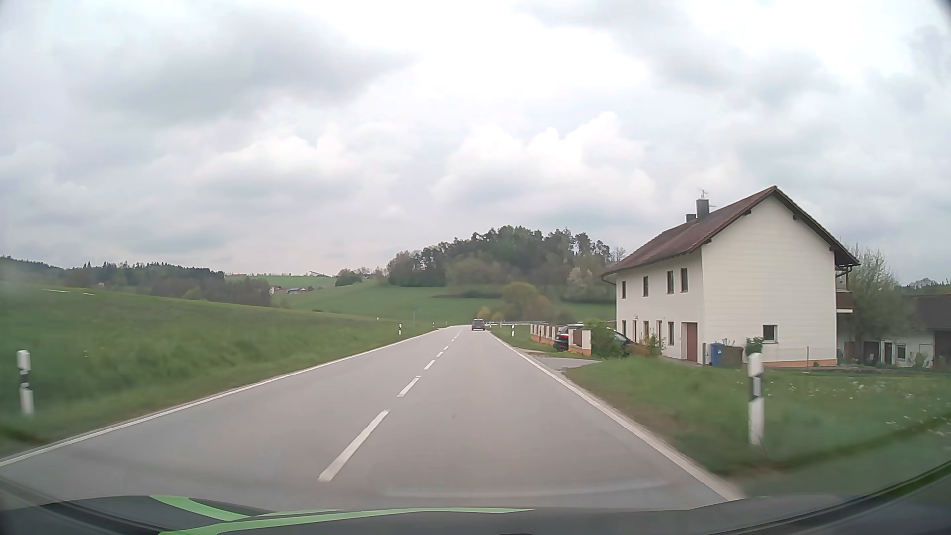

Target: Follow the waypoints while adhering to traffic rules and regulations

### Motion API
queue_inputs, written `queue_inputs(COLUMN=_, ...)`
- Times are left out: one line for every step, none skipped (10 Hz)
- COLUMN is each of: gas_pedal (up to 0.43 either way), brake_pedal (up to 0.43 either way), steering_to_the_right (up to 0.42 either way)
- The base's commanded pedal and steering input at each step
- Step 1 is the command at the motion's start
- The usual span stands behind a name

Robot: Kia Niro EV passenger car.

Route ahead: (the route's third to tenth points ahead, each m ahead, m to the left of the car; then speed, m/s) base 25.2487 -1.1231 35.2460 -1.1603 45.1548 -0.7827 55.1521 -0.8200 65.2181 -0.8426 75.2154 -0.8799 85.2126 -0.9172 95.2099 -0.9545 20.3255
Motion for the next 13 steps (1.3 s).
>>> queue_inputs(gas_pedal=0.197, brake_pedal=0.000, steering_to_the_right=0.000)
queue_inputs(gas_pedal=0.197, brake_pedal=0.000, steering_to_the_right=0.000)
queue_inputs(gas_pedal=0.197, brake_pedal=0.000, steering_to_the_right=0.000)
queue_inputs(gas_pedal=0.197, brake_pedal=0.000, steering_to_the_right=0.000)
queue_inputs(gas_pedal=0.197, brake_pedal=0.000, steering_to_the_right=0.000)
queue_inputs(gas_pedal=0.197, brake_pedal=0.000, steering_to_the_right=0.000)
queue_inputs(gas_pedal=0.197, brake_pedal=0.000, steering_to_the_right=-0.001)
queue_inputs(gas_pedal=0.197, brake_pedal=0.000, steering_to_the_right=-0.001)
queue_inputs(gas_pedal=0.197, brake_pedal=0.000, steering_to_the_right=-0.001)
queue_inputs(gas_pedal=0.197, brake_pedal=0.000, steering_to_the_right=-0.001)
queue_inputs(gas_pedal=0.197, brake_pedal=0.000, steering_to_the_right=-0.001)
queue_inputs(gas_pedal=0.197, brake_pedal=0.000, steering_to_the_right=-0.001)
queue_inputs(gas_pedal=0.197, brake_pedal=0.000, steering_to_the_right=-0.001)
